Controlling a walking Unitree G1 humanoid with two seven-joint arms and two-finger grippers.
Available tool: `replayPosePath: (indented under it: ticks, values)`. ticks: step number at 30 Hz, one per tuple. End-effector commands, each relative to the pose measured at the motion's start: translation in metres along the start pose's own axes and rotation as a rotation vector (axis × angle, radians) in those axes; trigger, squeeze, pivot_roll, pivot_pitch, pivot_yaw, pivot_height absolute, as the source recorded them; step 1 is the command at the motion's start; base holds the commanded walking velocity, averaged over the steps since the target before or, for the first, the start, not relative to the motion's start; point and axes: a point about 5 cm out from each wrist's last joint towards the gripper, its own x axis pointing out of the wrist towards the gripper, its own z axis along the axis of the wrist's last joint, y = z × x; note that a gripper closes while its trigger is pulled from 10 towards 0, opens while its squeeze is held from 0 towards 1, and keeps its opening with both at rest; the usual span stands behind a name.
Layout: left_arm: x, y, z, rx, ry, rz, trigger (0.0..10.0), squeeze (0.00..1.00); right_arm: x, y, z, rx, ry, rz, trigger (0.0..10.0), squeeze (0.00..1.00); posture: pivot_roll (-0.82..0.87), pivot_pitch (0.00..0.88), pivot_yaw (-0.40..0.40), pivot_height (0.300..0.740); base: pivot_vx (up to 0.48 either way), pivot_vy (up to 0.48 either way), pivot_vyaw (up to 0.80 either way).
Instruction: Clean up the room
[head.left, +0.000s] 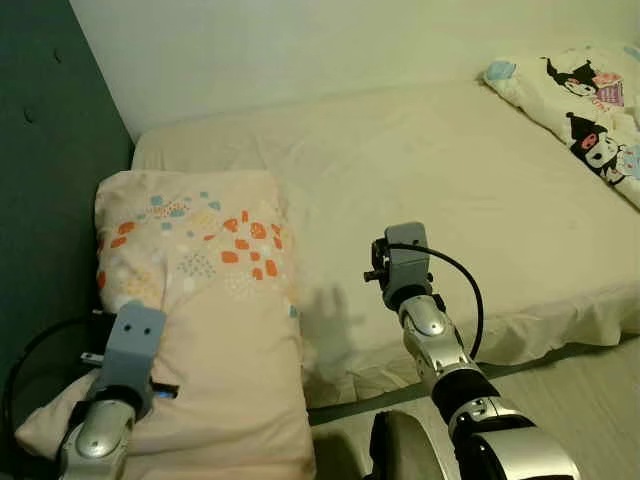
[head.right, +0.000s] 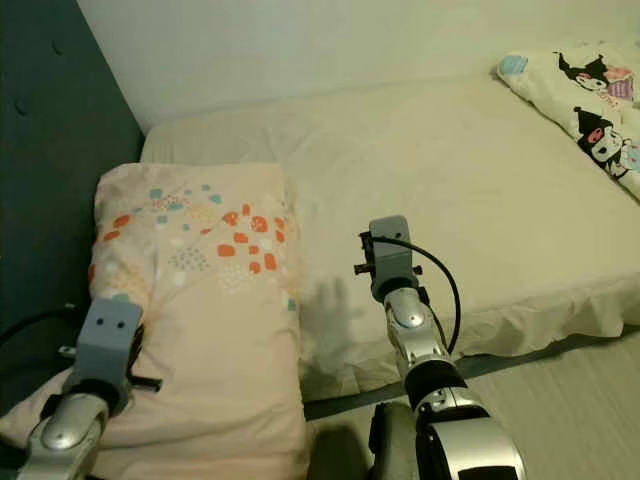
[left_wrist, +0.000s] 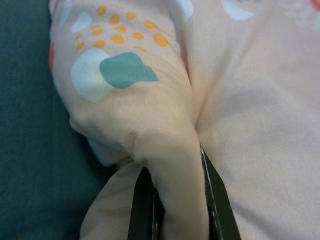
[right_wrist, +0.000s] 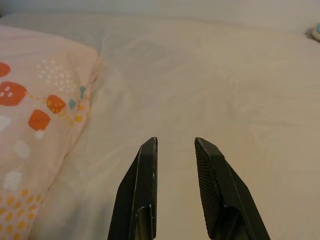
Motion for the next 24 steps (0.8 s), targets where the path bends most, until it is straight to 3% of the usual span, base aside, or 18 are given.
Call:
replayPosePath:
  ticks: [1, 2, 4, 5, 8, 13, 18, 19, 21, 22, 24]
  values:
    - [-0.003, -0.011, -0.005, -0.034, 0.028, -0.070, 10.0, 0.00, -0.003, 0.001, -0.009, 0.008, 0.042, 0.006, 10.0, 0.00, 0.11, 0.218, -0.011, 0.610, 0.000, 0.000, 0.00]
    - [-0.004, -0.012, -0.005, -0.037, 0.028, -0.084, 10.0, 0.00, -0.003, 0.000, -0.009, 0.008, 0.042, 0.005, 10.0, 0.00, 0.11, 0.218, -0.011, 0.610, 0.000, 0.000, 0.00]
    - [-0.005, -0.012, -0.008, -0.010, 0.034, -0.086, 10.0, 0.80, -0.003, 0.000, -0.009, 0.009, 0.042, 0.006, 10.0, 0.00, 0.10, 0.209, -0.006, 0.610, 0.000, 0.000, 0.00]
    - [-0.005, -0.010, -0.010, -0.001, 0.040, -0.074, 10.0, 1.00, -0.003, 0.000, -0.008, 0.010, 0.042, 0.005, 10.0, 0.00, 0.10, 0.209, -0.006, 0.610, 0.000, 0.000, 0.00]
    - [-0.003, -0.005, -0.011, 0.005, 0.045, -0.043, 10.0, 1.00, -0.002, 0.000, -0.008, 0.011, 0.041, 0.005, 10.0, 0.00, 0.10, 0.209, -0.006, 0.610, 0.000, 0.000, 0.00]
    - [0.005, 0.020, -0.005, 0.047, 0.015, 0.029, 10.0, 1.00, -0.001, -0.001, -0.005, 0.012, 0.032, 0.008, 10.0, 0.00, 0.10, 0.195, -0.010, 0.610, 0.000, 0.000, 0.00]
    - [0.002, 0.036, 0.003, 0.043, -0.024, 0.056, 10.0, 1.00, 0.000, -0.002, -0.002, 0.016, 0.018, 0.009, 10.0, 0.00, 0.10, 0.177, -0.004, 0.610, 0.000, 0.000, 0.00]
    - [-0.006, 0.045, 0.008, 0.014, -0.051, 0.055, 10.0, 0.59, 0.001, -0.004, 0.000, 0.022, 0.011, 0.008, 10.0, 0.00, 0.09, 0.173, -0.004, 0.610, 0.000, 0.000, 0.00]
    - [-0.011, 0.052, 0.011, -0.005, -0.071, 0.051, 10.0, 0.59, 0.001, -0.005, 0.002, 0.027, 0.005, 0.007, 10.0, 0.00, 0.09, 0.173, -0.004, 0.610, 0.000, 0.000, 0.00]
    - [-0.019, 0.057, 0.014, -0.028, -0.090, 0.030, 10.0, 0.00, 0.001, -0.005, 0.003, 0.031, 0.001, 0.011, 10.0, 0.00, 0.09, 0.164, -0.008, 0.610, 0.000, 0.000, 0.00]
    - [-0.027, 0.060, 0.015, -0.048, -0.103, -0.007, 10.0, 0.00, 0.001, -0.005, 0.003, 0.032, 0.000, 0.022, 10.0, 0.00, 0.10, 0.158, -0.010, 0.610, 0.000, 0.000, 0.00]
